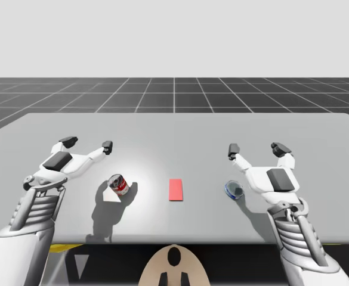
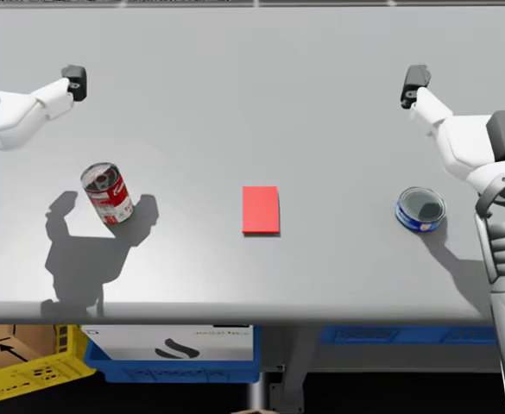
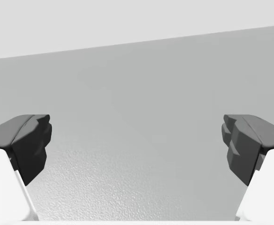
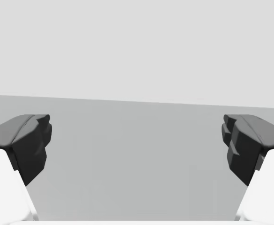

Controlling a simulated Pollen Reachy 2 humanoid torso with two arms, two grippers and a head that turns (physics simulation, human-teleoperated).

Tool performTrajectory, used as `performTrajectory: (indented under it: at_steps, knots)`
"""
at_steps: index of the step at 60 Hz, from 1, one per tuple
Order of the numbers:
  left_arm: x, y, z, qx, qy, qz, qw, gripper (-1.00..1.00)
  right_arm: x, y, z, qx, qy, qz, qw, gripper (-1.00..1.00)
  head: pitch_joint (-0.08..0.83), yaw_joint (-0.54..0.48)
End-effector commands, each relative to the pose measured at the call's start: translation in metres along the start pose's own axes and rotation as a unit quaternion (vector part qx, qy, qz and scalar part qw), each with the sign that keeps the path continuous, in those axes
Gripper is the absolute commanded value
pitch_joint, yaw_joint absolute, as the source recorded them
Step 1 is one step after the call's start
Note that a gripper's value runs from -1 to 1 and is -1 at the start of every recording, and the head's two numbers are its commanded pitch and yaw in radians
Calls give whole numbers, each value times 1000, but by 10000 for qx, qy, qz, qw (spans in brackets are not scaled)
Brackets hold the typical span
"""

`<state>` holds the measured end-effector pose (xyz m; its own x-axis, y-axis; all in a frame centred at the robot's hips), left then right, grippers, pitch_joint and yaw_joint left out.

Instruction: Look at the card. If it is red, pick the object on the left. If it is green, pick the object on the right.

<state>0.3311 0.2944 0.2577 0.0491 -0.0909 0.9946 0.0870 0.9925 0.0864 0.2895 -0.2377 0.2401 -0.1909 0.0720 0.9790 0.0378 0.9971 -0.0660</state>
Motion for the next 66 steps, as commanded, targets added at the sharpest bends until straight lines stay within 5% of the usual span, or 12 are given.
performTrajectory:
  at_steps: [1, 25, 50, 57, 61, 66]
  knots:
    - [0, 0, 0, 4, 2, 1, 10000, -1000, 0, 2, 1, 7, -1, -17, 10000, -1000, 753, 45]
    - [0, -1, 0, 18, 10, 0, 10000, -1000, -1, 5, 2, 36, -2, 8, 10000, -1000, 721, 311]
    - [5, -8, 9, -66, -92, 125, 9999, -1000, -3, 8, 4, 31, -12, -49, 10000, -1000, 708, 331]
    - [15, -9, 33, -295, -125, 266, 9991, -1000, -10, 8, 1, 6, 60, -49, 10000, -1000, 706, 334]
    - [13, -10, 45, -191, -154, 58, 9997, -1000, -11, 7, 1, -9, 75, -48, 10000, -1000, 706, 339]
    - [2, -10, 62, -335, -70, 102, 9994, -1000, -12, 7, 1, -23, 86, -60, 9999, -1000, 707, 343]
